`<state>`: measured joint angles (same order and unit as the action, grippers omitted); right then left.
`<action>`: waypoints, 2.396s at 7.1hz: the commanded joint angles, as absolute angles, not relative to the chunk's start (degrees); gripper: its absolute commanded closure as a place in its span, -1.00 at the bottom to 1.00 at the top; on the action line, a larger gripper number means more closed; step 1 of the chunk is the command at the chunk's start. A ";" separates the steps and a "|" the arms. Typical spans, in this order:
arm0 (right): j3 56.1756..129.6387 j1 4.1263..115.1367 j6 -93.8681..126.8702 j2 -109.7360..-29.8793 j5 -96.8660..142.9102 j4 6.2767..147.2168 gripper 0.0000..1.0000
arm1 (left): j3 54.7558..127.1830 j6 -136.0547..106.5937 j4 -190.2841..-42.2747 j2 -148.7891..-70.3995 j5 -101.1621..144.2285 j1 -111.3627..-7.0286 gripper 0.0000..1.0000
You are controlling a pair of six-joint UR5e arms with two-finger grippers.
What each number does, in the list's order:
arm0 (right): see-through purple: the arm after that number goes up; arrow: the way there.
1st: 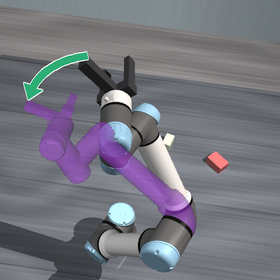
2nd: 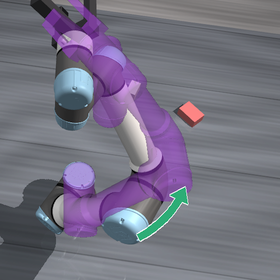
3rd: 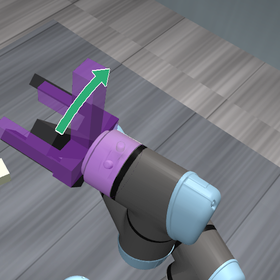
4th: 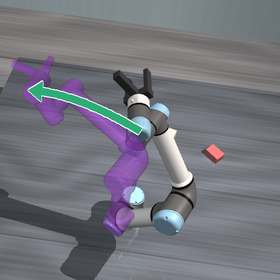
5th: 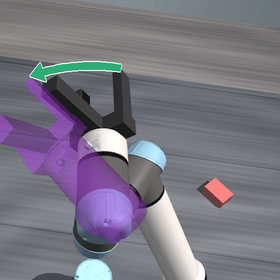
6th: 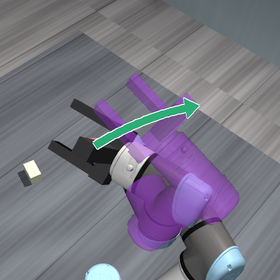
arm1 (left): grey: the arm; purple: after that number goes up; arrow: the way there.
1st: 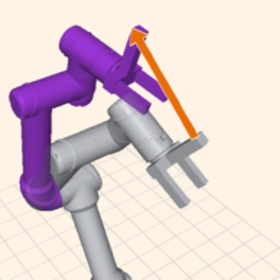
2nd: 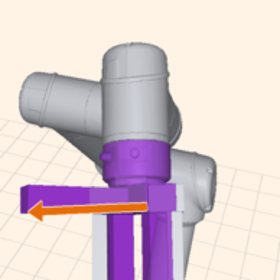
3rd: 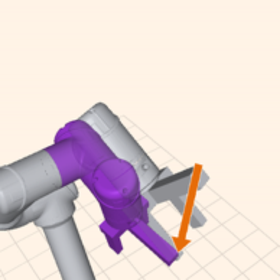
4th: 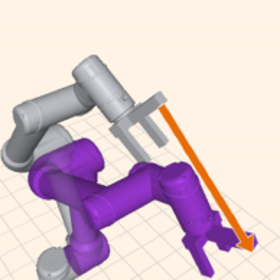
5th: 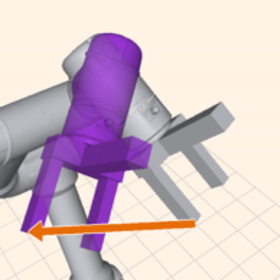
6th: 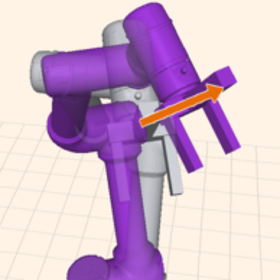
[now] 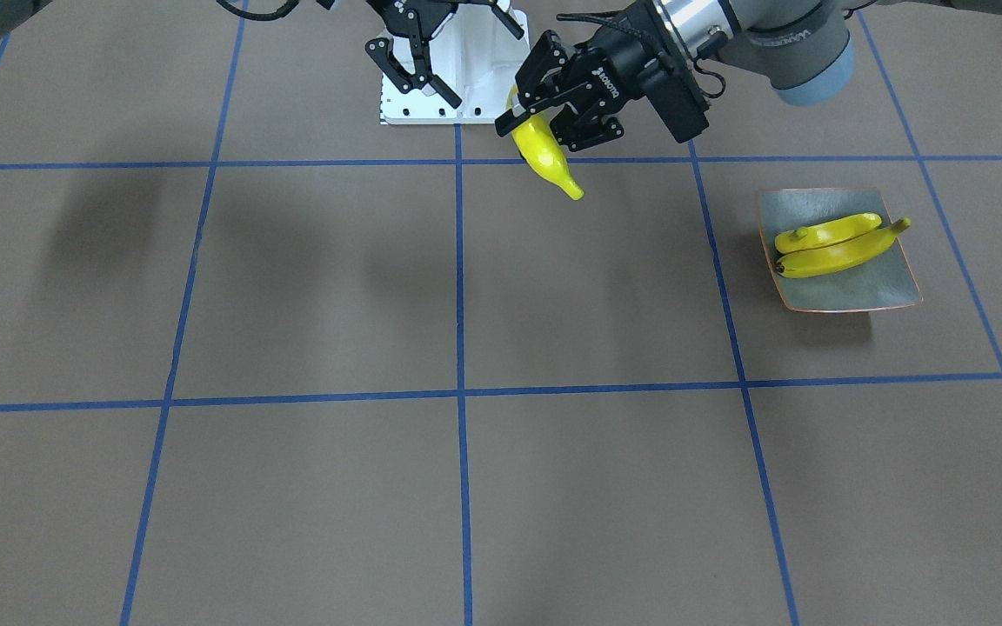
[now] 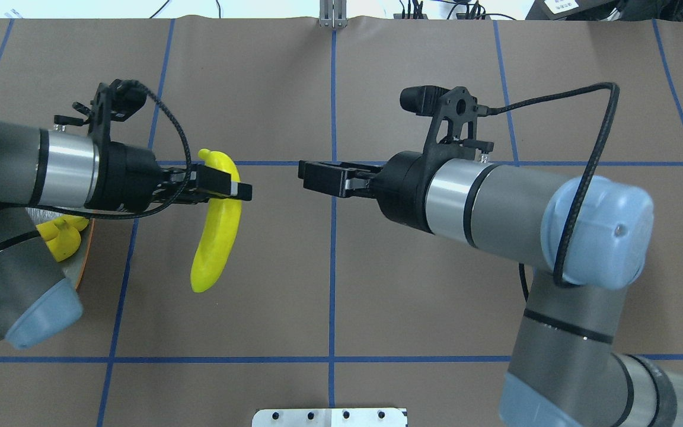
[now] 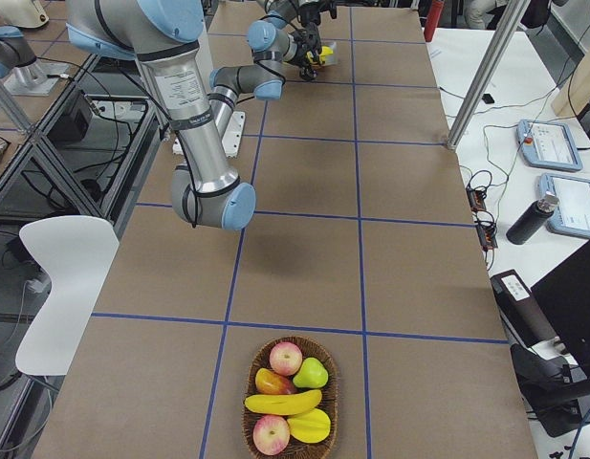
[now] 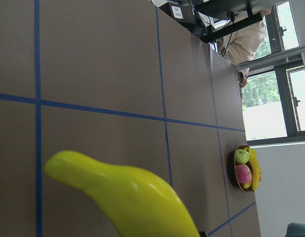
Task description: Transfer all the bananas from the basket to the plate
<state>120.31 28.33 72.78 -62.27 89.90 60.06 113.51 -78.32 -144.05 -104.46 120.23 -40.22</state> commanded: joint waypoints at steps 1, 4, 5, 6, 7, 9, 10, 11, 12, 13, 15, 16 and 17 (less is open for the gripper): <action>120.06 39.93 72.25 -65.02 104.60 66.42 -1.00 | 115.49 -65.02 -144.14 -94.87 120.67 -40.95 1.00; 119.53 52.79 61.23 -73.88 117.67 70.84 -1.00 | 115.75 -45.95 -144.49 -82.75 120.50 -41.31 1.00; 118.31 56.39 56.04 -76.70 119.51 70.84 -1.00 | 115.75 -39.18 -144.49 -79.57 120.50 -42.53 1.00; 116.82 60.78 54.16 -78.64 124.58 70.75 -1.00 | 115.66 -33.54 -144.58 -76.93 120.50 -43.84 1.00; 116.55 64.56 48.66 -81.36 127.85 70.75 -1.00 | 115.58 -29.40 -144.58 -75.34 120.15 -44.55 1.00; 114.10 71.07 39.93 -84.46 132.69 70.84 -1.00 | 114.00 -21.13 -144.67 -72.96 118.58 -44.74 1.00; 113.65 72.15 39.73 -84.90 133.24 70.84 -1.00 | 112.43 -18.92 -144.93 -72.51 116.13 -44.74 1.00; 112.60 73.20 37.64 -85.25 133.24 70.84 -1.00 | 110.06 -18.55 -147.72 -72.68 115.84 -44.74 1.00; 112.07 74.43 34.31 -86.65 133.24 70.93 -1.00 | 108.04 -18.54 -149.05 -73.56 115.75 -44.74 1.00; 112.06 74.97 33.32 -87.36 133.33 70.93 -1.00 | 107.58 -18.54 -149.06 -73.91 115.66 -44.74 1.00; 111.97 75.58 32.61 -88.50 133.24 70.93 -1.00 | 106.79 -18.63 -148.98 -74.61 115.75 -44.56 0.23; 112.06 76.54 31.74 -88.94 133.24 71.71 -1.00 | 106.61 -18.72 -149.06 -75.14 115.84 -44.56 -0.56; 111.97 76.81 31.12 -89.12 133.24 72.15 -1.00 | 106.52 -19.16 -149.06 -75.58 115.84 -44.56 -0.98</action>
